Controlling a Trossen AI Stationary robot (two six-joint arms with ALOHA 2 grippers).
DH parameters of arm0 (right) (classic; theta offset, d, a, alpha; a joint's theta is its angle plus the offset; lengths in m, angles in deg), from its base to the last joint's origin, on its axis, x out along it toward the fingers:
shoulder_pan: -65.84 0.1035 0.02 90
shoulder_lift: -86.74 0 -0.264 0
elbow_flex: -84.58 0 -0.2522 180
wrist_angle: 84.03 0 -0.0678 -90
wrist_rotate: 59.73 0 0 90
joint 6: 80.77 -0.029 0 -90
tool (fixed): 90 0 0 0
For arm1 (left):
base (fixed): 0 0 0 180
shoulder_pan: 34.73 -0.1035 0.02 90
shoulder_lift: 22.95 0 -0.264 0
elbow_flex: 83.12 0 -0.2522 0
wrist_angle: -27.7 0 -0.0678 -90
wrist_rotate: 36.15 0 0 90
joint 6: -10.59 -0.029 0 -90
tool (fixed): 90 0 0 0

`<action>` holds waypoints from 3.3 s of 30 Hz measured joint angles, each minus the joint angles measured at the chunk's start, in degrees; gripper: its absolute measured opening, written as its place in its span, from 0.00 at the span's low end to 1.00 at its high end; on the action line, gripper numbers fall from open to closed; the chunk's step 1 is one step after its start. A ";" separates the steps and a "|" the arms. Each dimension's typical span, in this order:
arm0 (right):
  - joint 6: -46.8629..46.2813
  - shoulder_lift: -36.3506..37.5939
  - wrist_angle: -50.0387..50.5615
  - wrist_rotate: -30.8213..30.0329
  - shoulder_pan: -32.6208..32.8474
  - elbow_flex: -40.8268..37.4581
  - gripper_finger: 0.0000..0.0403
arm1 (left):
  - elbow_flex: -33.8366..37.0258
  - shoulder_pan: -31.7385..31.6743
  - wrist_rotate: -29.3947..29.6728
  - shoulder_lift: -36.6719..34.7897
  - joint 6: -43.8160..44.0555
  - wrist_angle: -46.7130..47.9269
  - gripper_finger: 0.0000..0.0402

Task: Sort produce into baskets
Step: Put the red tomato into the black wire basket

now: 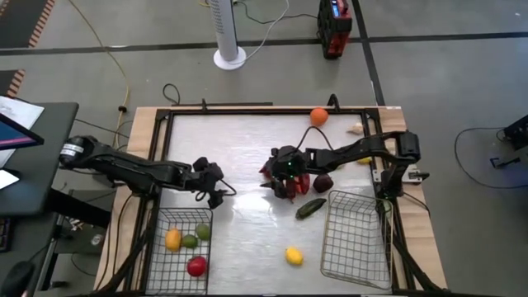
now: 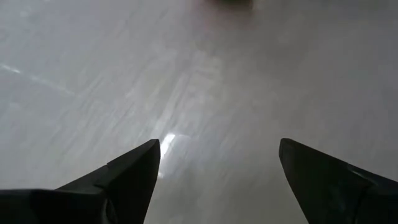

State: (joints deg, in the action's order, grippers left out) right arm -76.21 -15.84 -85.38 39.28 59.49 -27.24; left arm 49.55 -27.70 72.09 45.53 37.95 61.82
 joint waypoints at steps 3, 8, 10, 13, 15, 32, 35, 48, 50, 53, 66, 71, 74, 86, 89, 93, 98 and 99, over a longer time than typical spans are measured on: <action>-0.04 -0.71 -0.47 -0.04 -0.18 -0.01 0.71 | -0.44 0.08 0.66 1.57 -1.77 -2.73 0.79; 0.80 2.07 -0.14 0.00 -0.52 -0.15 0.71 | -1.49 -0.18 2.57 2.18 -3.81 -2.87 0.79; 1.40 4.27 1.26 -0.04 -0.59 -0.01 0.71 | -2.22 -0.41 2.73 2.17 -4.56 -3.16 0.79; 2.08 6.90 3.67 -0.08 -0.94 -0.05 0.71 | -2.90 -0.95 3.37 1.89 -6.18 -2.54 0.79; 2.52 8.55 5.26 -0.06 -1.00 -0.15 0.71 | -3.30 -1.37 3.59 1.89 -7.07 -2.91 0.79; 2.02 12.31 8.80 -0.57 -6.30 -4.24 0.71 | -3.72 -6.79 6.39 1.89 -27.31 -19.59 0.79; 0.25 12.33 8.61 -0.58 -6.28 -5.41 0.71 | -3.74 -8.14 4.57 1.89 -27.72 -21.90 0.79; 2.01 15.83 14.46 -7.72 -4.98 -7.23 0.71 | -5.74 -11.24 -6.55 2.35 -16.91 -22.43 0.79; 2.42 18.04 10.94 -7.75 -6.27 -9.35 0.71 | -7.24 -11.22 -7.07 3.61 -16.89 -21.51 0.79; 2.13 21.85 4.37 -7.32 -8.09 -14.59 0.71 | -10.57 -11.20 -7.21 7.48 -17.69 -19.77 0.79; -1.56 30.70 -3.45 -7.05 -7.42 -24.31 0.71 | -26.24 -11.22 -15.42 24.61 -28.21 -13.40 0.79; -1.20 30.73 -2.72 -10.40 -5.83 -24.94 0.71 | -28.90 -10.87 -16.54 26.43 -28.63 -12.89 0.79; -0.47 31.22 -2.49 -11.94 -5.60 -24.92 0.71 | -29.12 -10.75 -16.50 26.37 -28.55 -14.28 0.79; -1.07 31.01 -0.34 -10.68 -6.17 -24.89 0.71 | -30.61 -11.24 -15.60 32.69 -27.65 -16.73 0.79; -1.05 31.43 -0.46 -10.68 -6.17 -24.86 0.71 | -32.73 -12.25 -13.73 35.18 -27.04 -15.43 0.79; -1.04 31.43 -0.15 -10.64 -6.17 -24.83 0.71 | -36.58 -13.79 -13.27 36.87 -27.00 -13.52 0.80; -0.87 31.34 0.12 -10.60 -6.17 -24.83 0.71 | -38.27 -15.53 -14.31 38.45 -27.12 -11.87 0.88; -0.87 31.34 0.19 -10.57 -6.17 -24.83 0.71 | -38.35 -15.80 -15.39 38.65 -27.12 -11.94 0.91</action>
State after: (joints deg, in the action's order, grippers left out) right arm -77.08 15.50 -85.19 28.70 53.33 -52.07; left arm 11.20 -43.50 56.70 84.18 10.82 49.89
